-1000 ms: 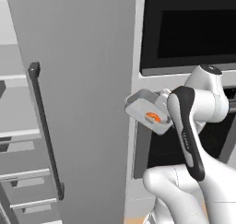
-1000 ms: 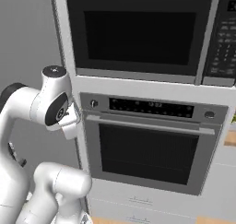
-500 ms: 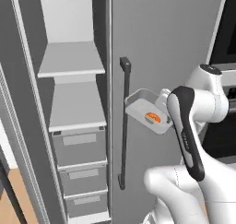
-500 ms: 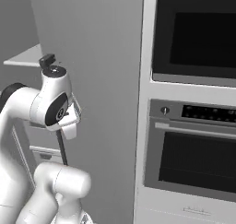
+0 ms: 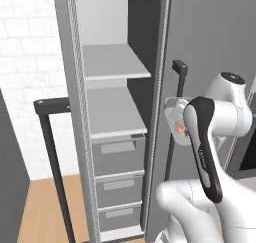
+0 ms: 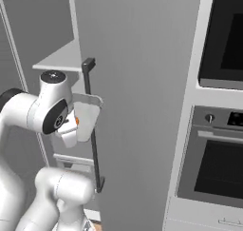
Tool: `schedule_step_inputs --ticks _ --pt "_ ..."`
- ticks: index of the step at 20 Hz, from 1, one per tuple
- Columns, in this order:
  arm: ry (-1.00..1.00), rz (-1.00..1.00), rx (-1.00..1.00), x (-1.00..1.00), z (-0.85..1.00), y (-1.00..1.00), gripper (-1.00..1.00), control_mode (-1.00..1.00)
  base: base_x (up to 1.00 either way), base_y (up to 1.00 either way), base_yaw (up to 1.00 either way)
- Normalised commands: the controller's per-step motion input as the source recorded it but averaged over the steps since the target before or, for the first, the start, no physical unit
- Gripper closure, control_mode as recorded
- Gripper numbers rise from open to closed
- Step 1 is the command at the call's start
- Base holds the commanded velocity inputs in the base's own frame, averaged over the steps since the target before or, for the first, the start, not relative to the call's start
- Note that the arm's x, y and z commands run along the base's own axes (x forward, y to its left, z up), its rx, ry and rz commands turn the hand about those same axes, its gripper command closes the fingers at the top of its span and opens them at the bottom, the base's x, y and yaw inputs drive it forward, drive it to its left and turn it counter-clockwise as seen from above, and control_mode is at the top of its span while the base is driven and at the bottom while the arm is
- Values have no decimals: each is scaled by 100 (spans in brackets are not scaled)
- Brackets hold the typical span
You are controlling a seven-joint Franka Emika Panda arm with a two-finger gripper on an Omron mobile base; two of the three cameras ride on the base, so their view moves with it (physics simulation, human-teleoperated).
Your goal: Take the meat container that has the shrimp and place it on the second highest rack of the freezer. Then take the vegetable container that has the lime and cucumber and place it on the highest rack of the freezer.
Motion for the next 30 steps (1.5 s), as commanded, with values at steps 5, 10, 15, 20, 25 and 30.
schedule_step_inputs --ticks 5,10,15,20,25,30 --pt "0 0 0 0 0 0 100 100 -96 17 -11" --pt "0 0 0 0 0 0 100 100 -73 17 -14" --pt "0 0 0 0 0 0 100 100 15 20 -18" --pt "0 0 0 0 0 0 100 100 63 41 -17" --pt "0 0 0 0 0 0 100 100 62 63 -7" --pt "0 0 0 0 0 0 100 100 17 62 -2"
